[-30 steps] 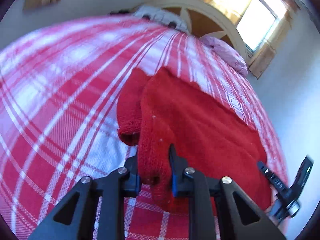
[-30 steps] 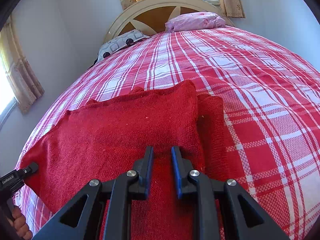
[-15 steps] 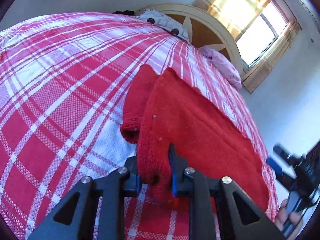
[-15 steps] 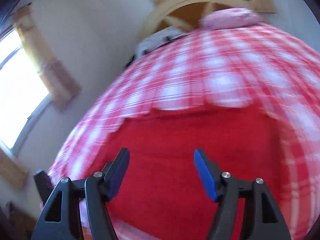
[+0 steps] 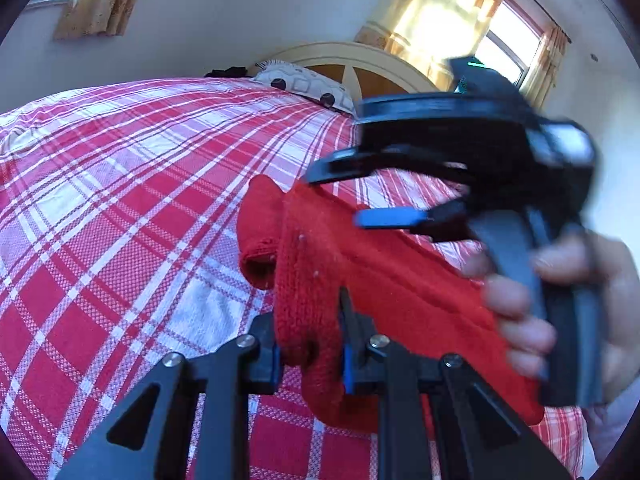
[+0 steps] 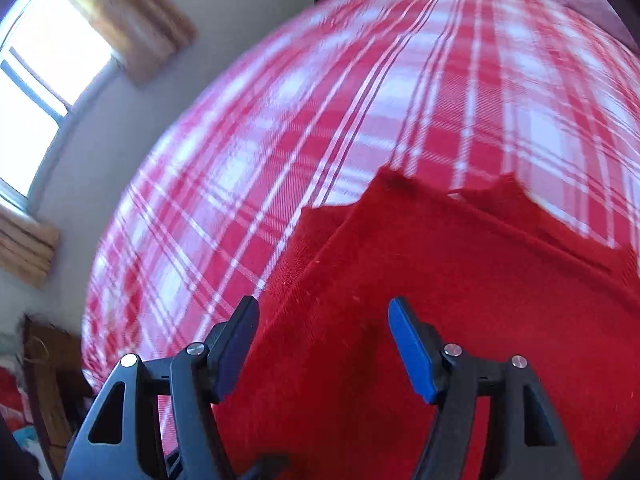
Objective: Fold small clothes
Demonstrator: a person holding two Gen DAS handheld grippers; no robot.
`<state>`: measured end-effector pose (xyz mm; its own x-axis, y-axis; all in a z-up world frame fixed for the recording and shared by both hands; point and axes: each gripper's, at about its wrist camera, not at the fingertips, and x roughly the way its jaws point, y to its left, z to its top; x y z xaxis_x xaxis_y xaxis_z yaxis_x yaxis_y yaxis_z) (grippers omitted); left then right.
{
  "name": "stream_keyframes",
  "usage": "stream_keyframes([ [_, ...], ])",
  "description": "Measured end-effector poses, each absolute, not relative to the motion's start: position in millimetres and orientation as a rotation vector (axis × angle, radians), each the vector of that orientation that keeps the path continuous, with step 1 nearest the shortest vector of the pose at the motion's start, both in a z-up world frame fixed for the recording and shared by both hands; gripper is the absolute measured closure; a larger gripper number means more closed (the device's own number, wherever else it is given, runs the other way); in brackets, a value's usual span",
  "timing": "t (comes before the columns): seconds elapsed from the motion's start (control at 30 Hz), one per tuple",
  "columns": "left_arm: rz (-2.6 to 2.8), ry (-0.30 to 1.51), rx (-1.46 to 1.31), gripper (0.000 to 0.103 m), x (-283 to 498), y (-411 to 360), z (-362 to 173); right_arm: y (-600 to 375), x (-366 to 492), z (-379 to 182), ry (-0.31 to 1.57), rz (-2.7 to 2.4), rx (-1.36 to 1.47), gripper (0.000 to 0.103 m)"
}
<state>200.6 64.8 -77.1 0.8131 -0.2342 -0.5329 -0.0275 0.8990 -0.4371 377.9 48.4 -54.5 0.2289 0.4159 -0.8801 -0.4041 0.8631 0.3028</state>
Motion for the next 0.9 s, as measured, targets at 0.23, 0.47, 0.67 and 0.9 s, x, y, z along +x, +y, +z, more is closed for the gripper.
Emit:
stream_keyframes([
  [0.23, -0.117, 0.569, -0.404, 0.081, 189.9, 58.8, -73.4, 104.0, 392.7, -72.6, 1.288, 0.616, -0.168, 0.023],
  [0.47, -0.12, 0.539, -0.39, 0.081, 184.4, 55.4, -69.4, 137.9, 376.1, -93.0, 1.269, 0.572, -0.54, 0.022],
  [0.67, -0.131, 0.547, -0.435, 0.081, 186.9, 63.6, -72.8, 113.0, 379.0, -83.3, 1.256, 0.506, -0.469, 0.072],
  [0.9, -0.142, 0.585, -0.357, 0.081, 193.2, 50.8, -65.2, 38.9, 385.8, -49.8, 1.224, 0.56, -0.033, 0.085],
])
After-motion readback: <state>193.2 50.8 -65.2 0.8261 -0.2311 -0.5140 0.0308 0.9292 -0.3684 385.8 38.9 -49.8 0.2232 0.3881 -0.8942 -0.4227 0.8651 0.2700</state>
